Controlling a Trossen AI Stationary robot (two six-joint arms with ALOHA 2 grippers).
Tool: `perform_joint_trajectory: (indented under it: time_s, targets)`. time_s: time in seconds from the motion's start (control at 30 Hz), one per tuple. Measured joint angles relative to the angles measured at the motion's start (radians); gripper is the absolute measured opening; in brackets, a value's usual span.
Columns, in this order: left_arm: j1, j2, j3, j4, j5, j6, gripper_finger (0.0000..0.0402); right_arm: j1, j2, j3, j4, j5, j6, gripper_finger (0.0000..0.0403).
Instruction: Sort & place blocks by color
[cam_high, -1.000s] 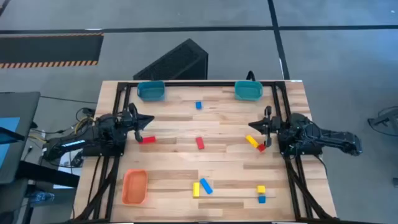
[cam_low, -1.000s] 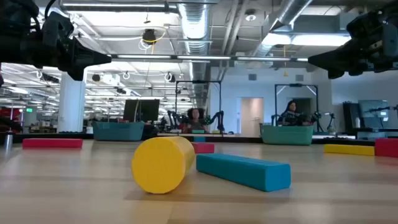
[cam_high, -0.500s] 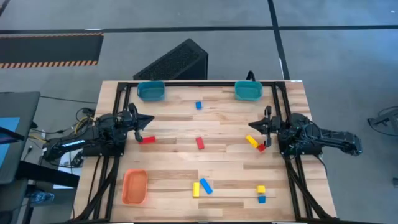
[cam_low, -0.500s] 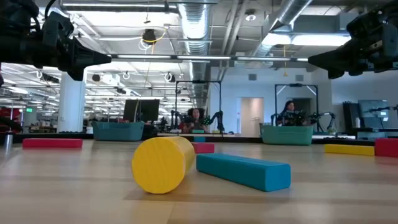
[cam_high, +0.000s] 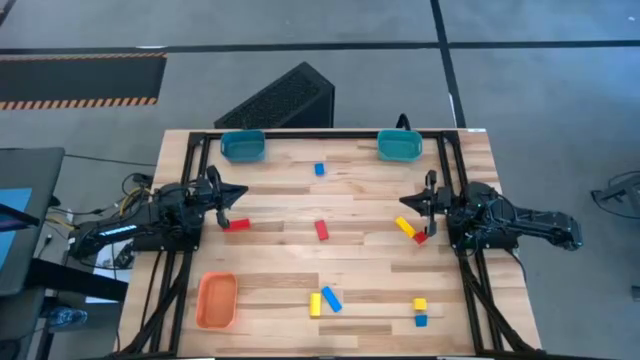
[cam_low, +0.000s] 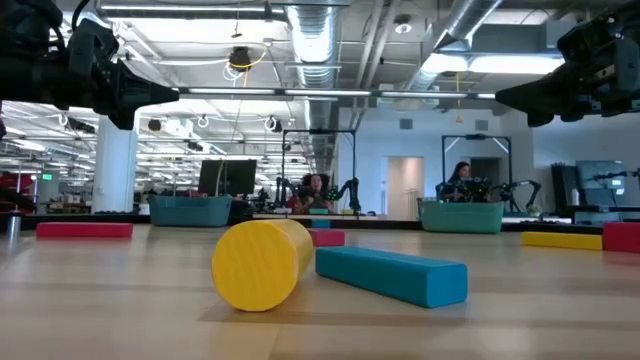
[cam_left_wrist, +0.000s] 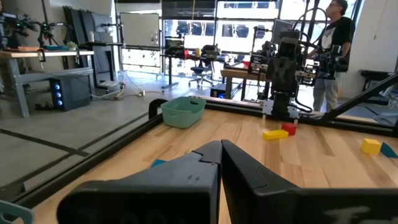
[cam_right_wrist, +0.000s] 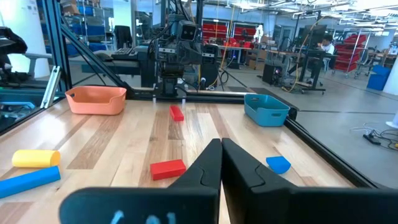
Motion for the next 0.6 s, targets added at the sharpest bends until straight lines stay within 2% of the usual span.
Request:
perform_joint_trajectory:
  time_s: [0.43,0.6]
  targets:
    - [0.0,0.0,0.0,0.0,0.003,0.0,0.0,0.0,0.0,0.0,0.0,0.0,0.0,0.0027]
    - [0.006,0.002,0.0,0.022,-0.124,0.237,0.0,0.0,0.0,0.0,0.0,0.0,0.0,0.0027]
